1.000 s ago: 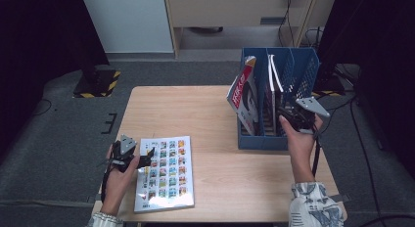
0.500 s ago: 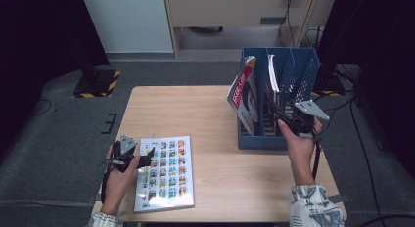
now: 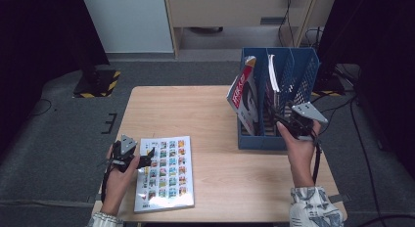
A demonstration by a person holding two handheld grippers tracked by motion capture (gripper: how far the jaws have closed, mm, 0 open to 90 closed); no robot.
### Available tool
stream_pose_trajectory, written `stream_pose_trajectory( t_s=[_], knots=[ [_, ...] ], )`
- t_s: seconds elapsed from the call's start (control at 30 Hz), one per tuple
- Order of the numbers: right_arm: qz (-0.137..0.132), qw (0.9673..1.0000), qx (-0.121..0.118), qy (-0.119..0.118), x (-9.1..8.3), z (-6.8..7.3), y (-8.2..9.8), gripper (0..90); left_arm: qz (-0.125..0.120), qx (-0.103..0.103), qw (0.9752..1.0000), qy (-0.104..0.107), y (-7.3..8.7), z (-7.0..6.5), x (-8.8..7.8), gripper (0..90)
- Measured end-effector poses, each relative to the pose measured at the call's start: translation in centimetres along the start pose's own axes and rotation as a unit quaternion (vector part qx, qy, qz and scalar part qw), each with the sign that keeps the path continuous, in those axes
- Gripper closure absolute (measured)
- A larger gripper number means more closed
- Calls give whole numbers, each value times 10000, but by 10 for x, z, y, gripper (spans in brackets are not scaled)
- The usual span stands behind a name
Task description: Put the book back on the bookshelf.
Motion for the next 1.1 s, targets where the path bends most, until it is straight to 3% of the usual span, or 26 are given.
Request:
stream_pose_trajectory(
  t_s=[0.07, 0.17, 0.2, 0.5, 0.63, 0.77, 0.87, 1.1],
  knots=[
    [1, 10000, -59, -19, -3, 0, 1, 348, -15, -8, 10000, -4, -1, 0, -1, 41],
    [-10, 9999, 43, -142, -6, -1, 1, 340, 0, -13, 10000, -7, 0, 1, 0, 41],
    [-130, 9996, 74, -241, -10, -2, 1, 329, 12, -11, 10000, -1, 0, 0, 0, 41],
    [-190, 9991, -32, -386, -18, 4, 4, 303, 38, -11, 10000, 41, 1, -1, 3, 41],
    [-103, 9991, 43, -414, -20, 7, 6, 235, 29, 0, 10000, 45, 0, -2, 1, 41],
    [59, 9992, -104, -392, -29, 10, 9, 173, 24, -8, 10000, 66, 1, -2, 2, 41],
    [96, 9990, -41, -430, -34, 14, 14, 132, 30, -22, 10000, 71, 2, -2, 1, 41],
    [-98, 9985, -189, -508, -55, 28, 21, 85, -6, 1, 10000, 81, 0, -2, 0, 41]
  ],
)
Point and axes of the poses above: each handheld gripper's, and its own axes: x roughly forward along the jaws, y roughly out of its underside, z roughly to its left, the point moved 2 cm from there along x, roughly forward along the jaws, and after that the axes turned 13 degrees about y, right-handed, at the moved point
